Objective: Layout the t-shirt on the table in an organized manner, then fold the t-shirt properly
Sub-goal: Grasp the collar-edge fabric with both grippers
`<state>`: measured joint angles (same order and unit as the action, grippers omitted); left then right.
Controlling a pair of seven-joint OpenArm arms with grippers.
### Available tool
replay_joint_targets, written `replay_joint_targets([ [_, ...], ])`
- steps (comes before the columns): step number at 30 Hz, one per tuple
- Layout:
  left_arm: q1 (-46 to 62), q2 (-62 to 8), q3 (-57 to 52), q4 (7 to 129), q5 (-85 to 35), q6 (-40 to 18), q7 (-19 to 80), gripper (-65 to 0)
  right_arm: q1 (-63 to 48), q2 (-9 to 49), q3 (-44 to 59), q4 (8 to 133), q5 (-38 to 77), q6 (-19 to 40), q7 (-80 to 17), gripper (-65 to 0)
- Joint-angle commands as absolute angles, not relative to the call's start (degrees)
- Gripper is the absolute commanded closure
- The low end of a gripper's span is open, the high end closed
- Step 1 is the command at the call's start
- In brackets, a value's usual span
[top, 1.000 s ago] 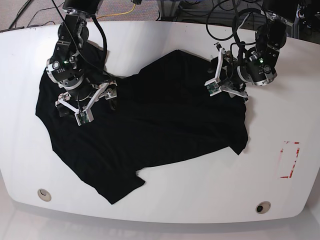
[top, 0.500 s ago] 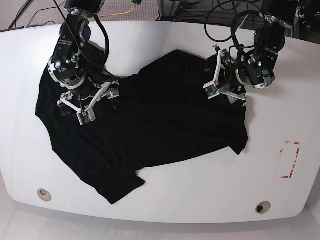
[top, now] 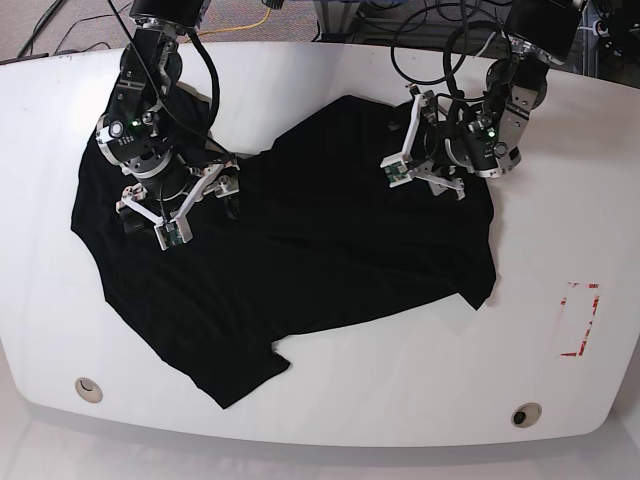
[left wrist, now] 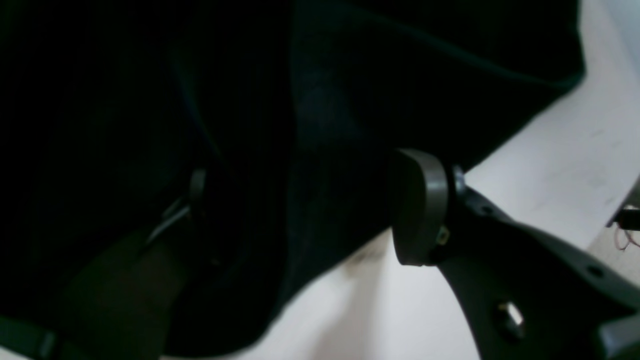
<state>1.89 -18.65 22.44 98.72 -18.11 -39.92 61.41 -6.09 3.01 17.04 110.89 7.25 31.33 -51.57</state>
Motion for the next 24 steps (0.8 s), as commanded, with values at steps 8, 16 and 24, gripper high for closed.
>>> replay_joint_targets([
  [8,0.7,-18.6,24.5,99.7,-18.7,-40.0,60.7,-41.4,-5.4,3.3,17.2,112.0,7.6,31.3,-50.3,-65.0],
  [16,0.8,-17.9,24.5,99.8,-18.7,-40.0,60.7,-41.4,-5.4,3.4,17.2,112.0,7.6,31.3,-50.3,-65.0],
  [24,1.3,-18.1,24.7,102.8,-18.7,-40.0,61.1,-37.8,-5.3,3.4,17.2,112.0,7.6,31.3,-50.3,-65.0],
])
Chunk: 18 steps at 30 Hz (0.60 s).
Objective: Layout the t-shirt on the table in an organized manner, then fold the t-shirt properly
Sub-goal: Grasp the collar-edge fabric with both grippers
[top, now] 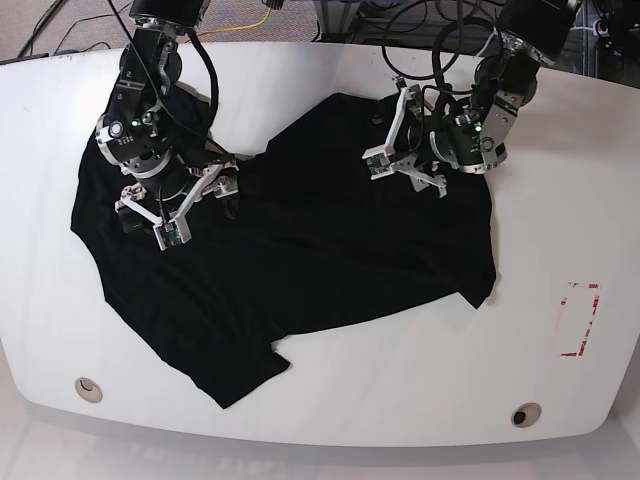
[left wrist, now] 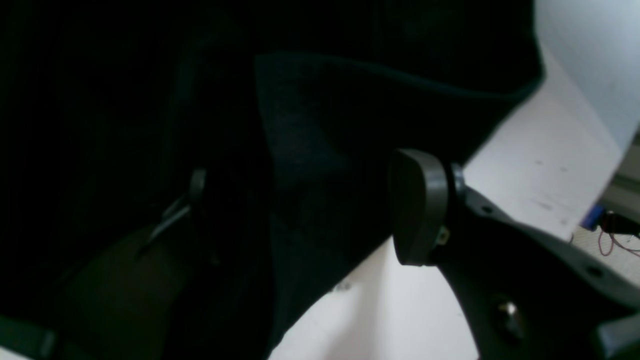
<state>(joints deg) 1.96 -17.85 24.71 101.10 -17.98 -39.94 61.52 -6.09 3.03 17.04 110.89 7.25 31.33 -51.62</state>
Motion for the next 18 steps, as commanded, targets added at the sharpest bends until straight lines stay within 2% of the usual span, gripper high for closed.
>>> replay_joint_targets([
  [1,1.3,-18.1,24.8,102.9,-18.7,-40.0,61.4,-37.1,-5.3,3.4,17.2,112.0,7.6,31.3,-50.3,-65.0],
  [8,1.0,-19.2,28.3,102.9,-18.8,-40.0,63.6,-27.9,-5.1,3.4,17.2,112.0,7.6,31.3,-50.3,-65.0],
  [18,1.2,-20.0,29.0,102.9,-18.8,-40.0,63.6,-27.2,-4.9,3.4,17.2,112.0,7.6,31.3,-50.3,-65.0],
])
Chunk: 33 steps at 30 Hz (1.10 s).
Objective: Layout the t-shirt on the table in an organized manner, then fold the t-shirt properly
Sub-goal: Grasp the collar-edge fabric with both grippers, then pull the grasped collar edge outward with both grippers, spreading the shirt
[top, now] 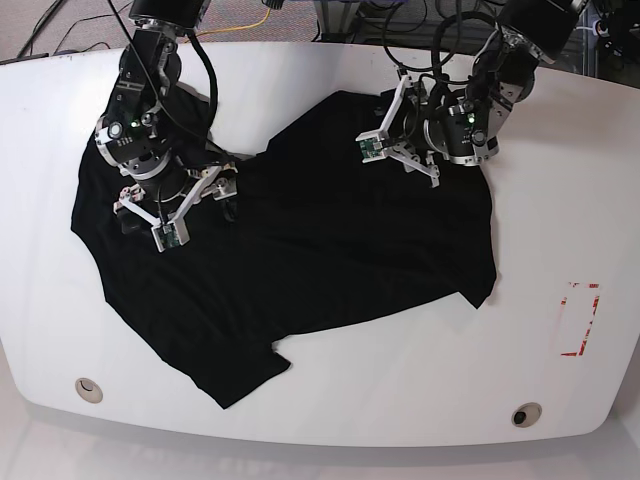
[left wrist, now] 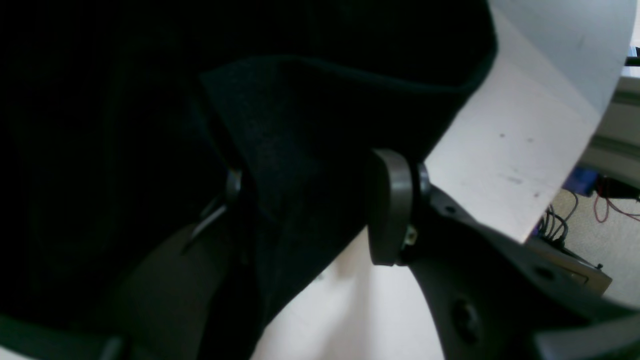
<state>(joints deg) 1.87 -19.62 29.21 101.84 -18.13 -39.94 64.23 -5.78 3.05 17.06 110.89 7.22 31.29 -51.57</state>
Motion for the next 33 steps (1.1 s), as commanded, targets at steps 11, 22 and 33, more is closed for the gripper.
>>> replay_joint_targets([
  [11,1.3,-20.2,28.7,102.9,-18.7,-40.0,63.7,-25.6,-4.9,3.5,17.2,112.0,7.6,31.3,-50.3,-65.0],
  [22,3.9,-23.3,28.9,104.4,-18.6,-40.0,63.6,-1.1,-4.9,3.6,17.2,112.0,7.6,31.3,-50.3,-65.0],
  [33,8.8,-29.4,24.0,109.5,-18.7,-40.0,63.6,-0.1,-4.0,3.7,18.6,111.7,7.6,31.3,-50.3,-65.0],
])
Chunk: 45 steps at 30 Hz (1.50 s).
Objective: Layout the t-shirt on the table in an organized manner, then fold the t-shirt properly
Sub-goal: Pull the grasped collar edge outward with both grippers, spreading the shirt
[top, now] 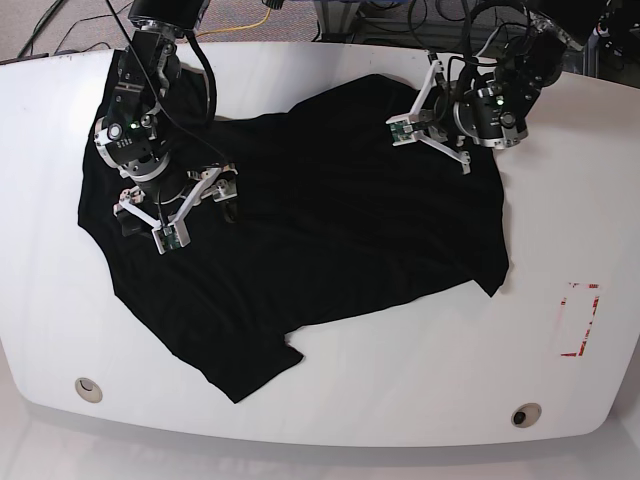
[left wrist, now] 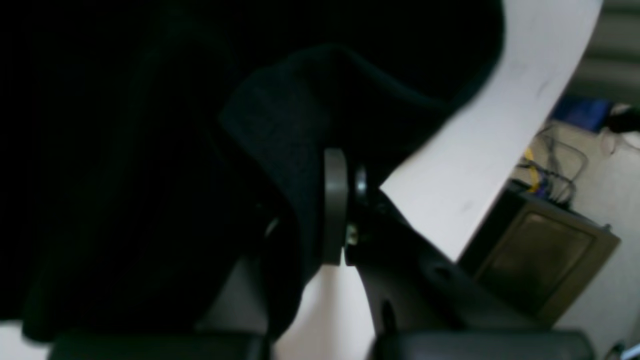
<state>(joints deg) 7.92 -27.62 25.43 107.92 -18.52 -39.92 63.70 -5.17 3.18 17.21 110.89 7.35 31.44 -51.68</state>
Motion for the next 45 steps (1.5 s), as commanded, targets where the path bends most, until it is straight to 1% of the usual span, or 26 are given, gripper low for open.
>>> replay_joint_targets([
  [1,9.1,-29.8,23.5,109.7,-18.7,-40.0,63.6,-0.1,-3.9,3.7,19.4,111.3,7.6,31.3,-50.3,-65.0],
  [8,10.1,-31.8,21.0,109.8,-18.8,-40.0,63.5,-0.1,-2.5,3.8,25.1,107.2,7.6,31.3,-50.3,-65.0],
  [14,10.7,-33.8,19.9,109.8,-18.9,-40.0,63.4,0.0,-2.6,5.2,28.6,103.7,7.8,31.3,-50.3,-65.0],
  [28,10.8,-35.2,16.2,109.8,-18.9,-40.0,63.4,0.0,-2.8,4.8,39.8,100.0,8.4,32.2,-51.0,-65.0],
  [32,10.9,-35.2,13.2,109.8,-18.9,-40.0,63.4,0.0,-2.8,4.8,42.6,100.0,13.1,33.5,-55.4,-65.0],
  [40,12.2,-34.9,6.4,109.8,-18.9,-40.0,63.4,0.0,-3.6,5.1,48.7,100.5,24.6,33.5,-63.8,-65.0],
  [45,12.2,-34.9,4.9,109.8,-18.9,-40.0,63.4,0.0,-4.9,5.1,52.0,100.4,31.3,33.5,-67.5,-65.0],
])
